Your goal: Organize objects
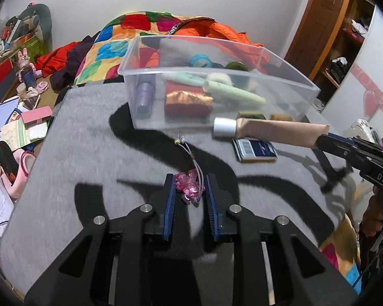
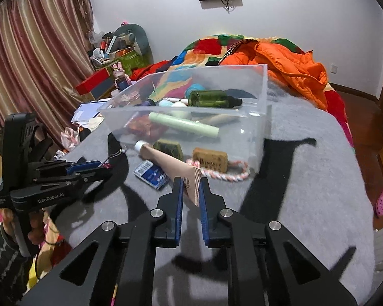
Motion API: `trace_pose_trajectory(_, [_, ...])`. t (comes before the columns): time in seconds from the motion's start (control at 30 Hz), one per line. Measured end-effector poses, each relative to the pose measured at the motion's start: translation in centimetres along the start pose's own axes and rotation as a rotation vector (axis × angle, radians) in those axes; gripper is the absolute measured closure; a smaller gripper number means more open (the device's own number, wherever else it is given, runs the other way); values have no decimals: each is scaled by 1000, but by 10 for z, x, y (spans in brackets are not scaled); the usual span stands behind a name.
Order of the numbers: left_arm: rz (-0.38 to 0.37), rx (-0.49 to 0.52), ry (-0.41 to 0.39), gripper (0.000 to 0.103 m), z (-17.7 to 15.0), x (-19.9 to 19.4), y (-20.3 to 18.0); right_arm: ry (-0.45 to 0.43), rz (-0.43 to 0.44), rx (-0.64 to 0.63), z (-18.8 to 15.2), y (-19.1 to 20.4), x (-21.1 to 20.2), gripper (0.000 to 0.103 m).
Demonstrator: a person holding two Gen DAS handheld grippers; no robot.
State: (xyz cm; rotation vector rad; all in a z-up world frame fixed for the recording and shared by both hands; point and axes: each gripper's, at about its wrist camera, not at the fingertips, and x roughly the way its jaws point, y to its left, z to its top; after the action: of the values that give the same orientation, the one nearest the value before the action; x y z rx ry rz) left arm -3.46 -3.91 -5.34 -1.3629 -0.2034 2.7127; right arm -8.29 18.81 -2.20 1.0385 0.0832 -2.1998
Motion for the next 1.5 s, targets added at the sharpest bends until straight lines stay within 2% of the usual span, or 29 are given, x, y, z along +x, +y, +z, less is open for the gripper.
trace_pose_trajectory(0.17, [-22,25,-1,80,-11,-7,-12,25,-37,8,-22,-6,-15,94])
trace_pose_trajectory(0.27, [-42,40,0,80,-16,-9,-20,68,-57,22,-38,-14,-18,94])
trace_pose_trajectory(0.33, [-38,59,-3,80,-19,-10,-26,97,-69,8,-47,-16,-20,94])
trace_pose_trajectory(0.43, [-24,70,-5,80,-20,-10,-30,94,-84,-21,-45,-13,-26,93])
trace_pose_trajectory(0.47, [-25,65,-6,80,-20,-10,-29,83,-77,-30,-40,-11,-28,88])
trace_pose_trajectory(0.57, [-24,54,-6,79,-20,-9,-27,40,-59,-50,-25,-3,-29,59])
trace_pose_trajectory(0.63, [-25,50,-8,77,-21,-9,-27,12,-48,-70,-11,6,-24,58])
trace_pose_trajectory(0.7, [-30,51,-10,66,-21,-9,-29,18,-38,-92,0,13,-12,58])
trace_pose_trajectory(0.77, [-27,62,-15,57,-22,-8,-32,42,-43,-129,8,20,5,58])
trace_pose_trajectory(0.83, [1,87,-24,55,-23,-6,-37,81,-61,-163,12,23,25,58])
trace_pose_trajectory(0.9, [30,107,-36,55,-24,-2,-41,131,-55,-170,11,22,41,62])
trace_pose_trajectory(0.93, [39,109,-45,55,-24,-1,-42,142,-54,-170,9,21,46,68])
trace_pose_trajectory(0.97, [42,110,-48,57,-24,-1,-42,154,-57,-168,7,20,49,78])
trace_pose_trajectory(1.0, [51,109,-56,65,-24,0,-42,161,-59,-166,5,18,53,79])
trace_pose_trajectory(1.1, [69,98,-68,81,-22,0,-38,137,-34,-146,2,15,46,86])
trace_pose_trajectory(1.27, [69,72,-74,81,-22,-6,-31,99,11,-136,-6,21,28,95])
trace_pose_trajectory(1.5, [53,24,-109,81,-15,-24,-25,19,61,-134,-4,31,-8,95])
